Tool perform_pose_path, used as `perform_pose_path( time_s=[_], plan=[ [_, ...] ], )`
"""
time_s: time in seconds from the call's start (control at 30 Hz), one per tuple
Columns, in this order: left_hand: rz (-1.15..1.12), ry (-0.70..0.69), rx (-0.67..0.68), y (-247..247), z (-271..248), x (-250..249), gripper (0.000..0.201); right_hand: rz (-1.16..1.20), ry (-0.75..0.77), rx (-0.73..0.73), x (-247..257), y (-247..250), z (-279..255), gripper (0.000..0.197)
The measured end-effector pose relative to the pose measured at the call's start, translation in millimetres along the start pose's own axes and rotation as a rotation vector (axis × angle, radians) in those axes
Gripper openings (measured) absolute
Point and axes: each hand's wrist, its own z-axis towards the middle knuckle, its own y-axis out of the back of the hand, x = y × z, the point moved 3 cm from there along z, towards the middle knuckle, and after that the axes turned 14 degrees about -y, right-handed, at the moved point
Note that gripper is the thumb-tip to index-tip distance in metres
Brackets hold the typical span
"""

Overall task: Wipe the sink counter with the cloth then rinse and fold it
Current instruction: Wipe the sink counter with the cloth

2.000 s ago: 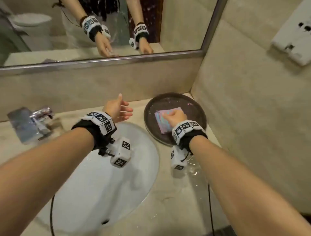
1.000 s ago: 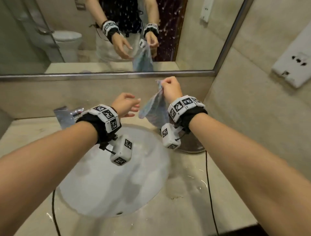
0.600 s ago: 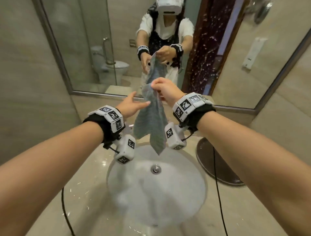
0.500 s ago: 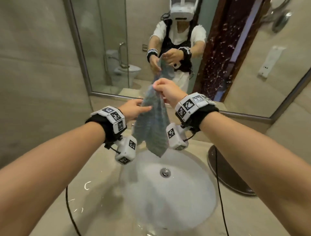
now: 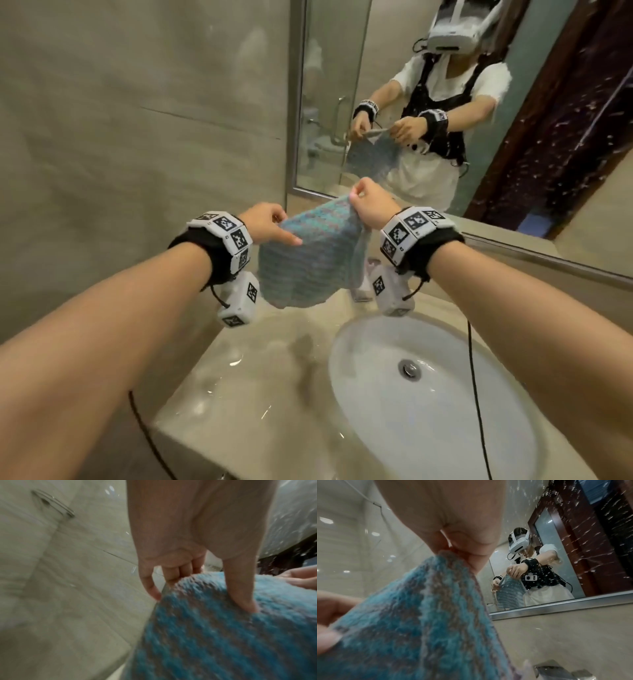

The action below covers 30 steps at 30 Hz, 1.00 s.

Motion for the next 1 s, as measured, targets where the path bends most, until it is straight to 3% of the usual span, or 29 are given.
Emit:
perform_pose_path(
  time_s=[0.1,0.17,0.4,0.43,0.47,0.57,0.73,0.83,0.9,0.93,1.0],
  plan=[
    [0.126,0.057,0.164,4.3,-2.1,26.4,0.031,-0.064,-0.002,0.010,4.2,-11.3,4.4,0.011],
    [0.178,0.065,0.165,2.9,0.5,40.3,0.023,-0.067,-0.014,0.059,0.4,-21.7,8.5,0.011],
    [0.081,0.079,-0.130,-12.5,28.2,73.1,0.015,-0.061,-0.201,0.164,-40.0,-58.2,30.7,0.023],
    [0.084,0.082,-0.161,-14.4,31.7,76.5,0.014,-0.075,-0.214,0.148,-44.5,-62.4,36.7,0.016],
    [0.088,0.080,-0.189,-14.5,35.7,78.3,0.014,-0.060,-0.203,0.111,-44.4,-63.9,40.7,0.002],
    [0.071,0.051,-0.282,-3.3,52.6,74.8,0.016,0.122,-0.144,-0.040,-39.6,-60.1,62.5,0.035],
    [0.053,-0.034,-0.389,17.2,72.8,65.4,0.014,0.351,0.030,-0.134,-31.4,-44.6,79.0,0.040],
    [0.178,-0.037,-0.244,-1.3,60.8,73.3,0.016,0.193,-0.015,-0.048,-54.2,-65.3,77.3,0.036],
    [0.289,-0.001,0.003,-29.0,46.7,91.0,0.023,-0.073,-0.087,0.157,-79.1,-93.4,66.4,0.014],
    [0.338,0.043,0.180,-48.7,37.1,102.7,0.030,-0.196,-0.132,0.295,-96.9,-112.5,59.2,0.014],
    [0.405,0.110,0.498,-83.7,18.4,122.8,0.048,-0.414,-0.210,0.522,-124.9,-140.4,41.5,0.044]
  ],
)
